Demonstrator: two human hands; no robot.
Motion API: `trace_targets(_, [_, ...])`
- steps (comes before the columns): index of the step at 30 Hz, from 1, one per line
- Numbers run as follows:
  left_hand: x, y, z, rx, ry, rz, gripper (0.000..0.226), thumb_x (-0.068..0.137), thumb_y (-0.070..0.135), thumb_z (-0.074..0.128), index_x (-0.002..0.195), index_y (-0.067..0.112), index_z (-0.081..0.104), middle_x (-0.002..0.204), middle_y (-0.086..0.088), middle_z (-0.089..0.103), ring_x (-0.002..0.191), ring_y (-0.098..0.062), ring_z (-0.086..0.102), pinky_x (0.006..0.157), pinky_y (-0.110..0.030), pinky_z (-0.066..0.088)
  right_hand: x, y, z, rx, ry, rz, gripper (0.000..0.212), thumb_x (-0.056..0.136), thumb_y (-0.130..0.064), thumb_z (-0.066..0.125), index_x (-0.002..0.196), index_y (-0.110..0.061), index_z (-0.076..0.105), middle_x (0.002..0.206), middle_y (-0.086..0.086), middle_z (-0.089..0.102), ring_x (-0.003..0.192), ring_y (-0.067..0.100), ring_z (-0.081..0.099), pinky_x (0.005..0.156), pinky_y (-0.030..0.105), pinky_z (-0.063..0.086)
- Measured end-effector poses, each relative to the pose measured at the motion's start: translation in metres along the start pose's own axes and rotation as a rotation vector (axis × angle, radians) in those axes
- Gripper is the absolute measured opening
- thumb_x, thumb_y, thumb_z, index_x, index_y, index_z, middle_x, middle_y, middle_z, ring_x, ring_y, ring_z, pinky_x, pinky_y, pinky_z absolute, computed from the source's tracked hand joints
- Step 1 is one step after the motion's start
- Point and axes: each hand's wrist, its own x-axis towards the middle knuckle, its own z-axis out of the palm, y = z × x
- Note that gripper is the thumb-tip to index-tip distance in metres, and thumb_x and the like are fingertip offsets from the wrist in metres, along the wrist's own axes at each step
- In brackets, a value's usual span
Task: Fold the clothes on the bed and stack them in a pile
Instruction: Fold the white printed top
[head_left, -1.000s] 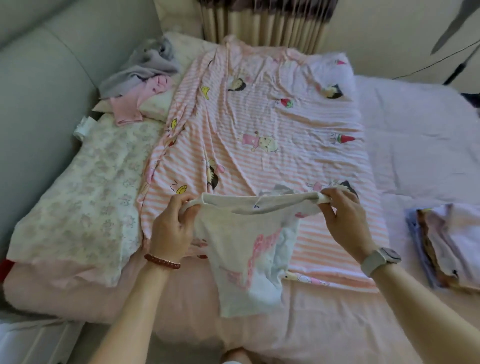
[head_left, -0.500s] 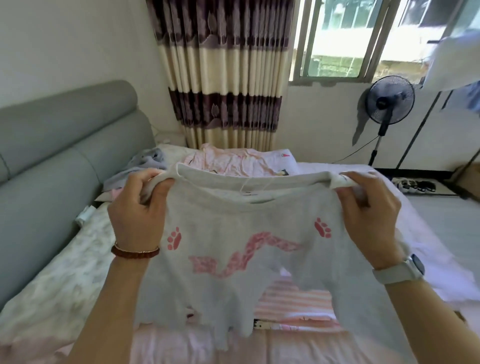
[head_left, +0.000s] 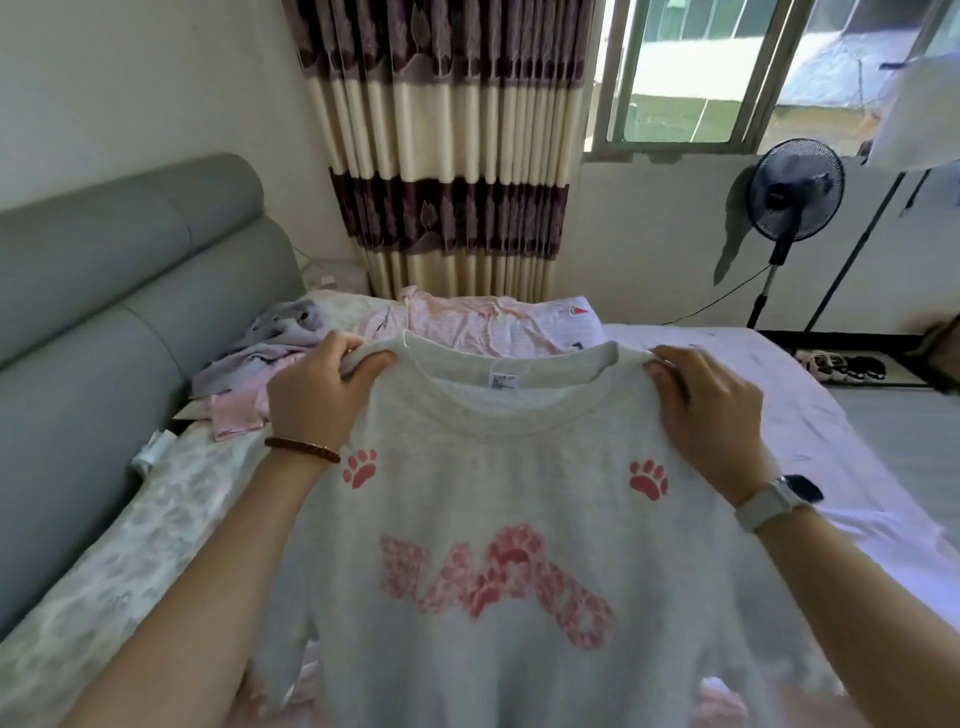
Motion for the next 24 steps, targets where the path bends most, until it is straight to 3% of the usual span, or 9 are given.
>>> trace_targets(3, [0.006, -0.047, 0.060, 0.101, -0.183, 0.006, 0.066, 0.076, 0.069, 0.046, 0.076, 0.006, 0.063, 0.061, -0.015, 0.064, 0.055, -0.033, 0.061, 0.049, -0.033, 0.043, -0.009, 0.027, 0.064, -0.041, -0.183, 0.032, 0.017, 0.087, -0.014, 0.057, 0.086, -0.003, 0.069, 0.082, 0.010, 0.071, 0.063, 0.029, 0.068, 0.045, 0.034, 0.051])
trace_targets(6, [0.010, -0.101, 0.135, 0.183, -0.370, -0.014, 0.044, 0.079, 0.050, 0.062, 0.078, 0.006, 0.061, 0.066, -0.016, 0.065, 0.061, -0.036, 0.062, 0.052, -0.032, 0.037, -0.023, 0.058, 0.143, -0.105, -0.395, 0.142, 0.015, 0.089, -0.018, 0.057, 0.089, -0.007, 0.068, 0.085, 0.009, 0.071, 0.067, 0.032, 0.067, 0.049, 0.034, 0.049])
trace_targets(8, [0.015, -0.135, 0.190, 0.242, -0.485, -0.068, 0.034, 0.085, 0.041, 0.062, 0.088, 0.007, 0.061, 0.084, -0.015, 0.067, 0.082, -0.035, 0.061, 0.061, -0.034, 0.035, -0.030, 0.080, 0.202, -0.171, -0.537, 0.234, 0.017, 0.094, -0.021, 0.054, 0.096, -0.010, 0.066, 0.094, 0.009, 0.068, 0.085, 0.033, 0.064, 0.061, 0.037, 0.047])
trace_targets(10, [0.013, -0.167, 0.244, 0.330, -0.601, -0.161, 0.032, 0.089, 0.035, 0.056, 0.109, 0.010, 0.056, 0.113, -0.014, 0.060, 0.108, -0.033, 0.050, 0.079, -0.040, 0.039, -0.039, 0.098, 0.260, -0.245, -0.663, 0.305, 0.022, 0.095, -0.022, 0.048, 0.110, -0.013, 0.061, 0.110, 0.010, 0.062, 0.106, 0.031, 0.055, 0.078, 0.041, 0.042])
trace_targets(13, [-0.014, -0.195, 0.299, 0.373, -0.731, -0.280, 0.045, 0.091, 0.028, 0.050, 0.132, 0.011, 0.042, 0.133, -0.016, 0.043, 0.121, -0.034, 0.037, 0.097, -0.046, 0.031, -0.072, 0.106, 0.320, -0.273, -0.819, 0.424, 0.041, 0.094, -0.021, 0.049, 0.134, -0.017, 0.044, 0.134, 0.010, 0.046, 0.123, 0.032, 0.041, 0.094, 0.044, 0.033])
trace_targets(20, [-0.153, -0.207, 0.325, 0.309, -0.969, -0.344, 0.051, 0.094, 0.029, 0.041, 0.143, 0.022, 0.027, 0.150, -0.005, 0.026, 0.136, -0.025, 0.019, 0.111, -0.049, 0.010, -0.211, 0.085, 0.333, -0.198, -1.117, 0.462, 0.047, 0.093, -0.019, 0.044, 0.140, -0.018, 0.036, 0.141, 0.008, 0.041, 0.125, 0.030, 0.040, 0.100, 0.040, 0.030])
trace_targets(24, [-0.220, -0.194, 0.320, 0.247, -1.082, -0.353, 0.055, 0.094, 0.035, 0.039, 0.146, 0.026, 0.021, 0.156, -0.003, 0.010, 0.142, -0.020, 0.004, 0.113, -0.053, 0.000, -0.264, 0.077, 0.321, -0.103, -1.094, 0.660, 0.047, 0.091, -0.011, 0.042, 0.138, -0.009, 0.039, 0.134, 0.015, 0.047, 0.122, 0.032, 0.042, 0.101, 0.042, 0.035])
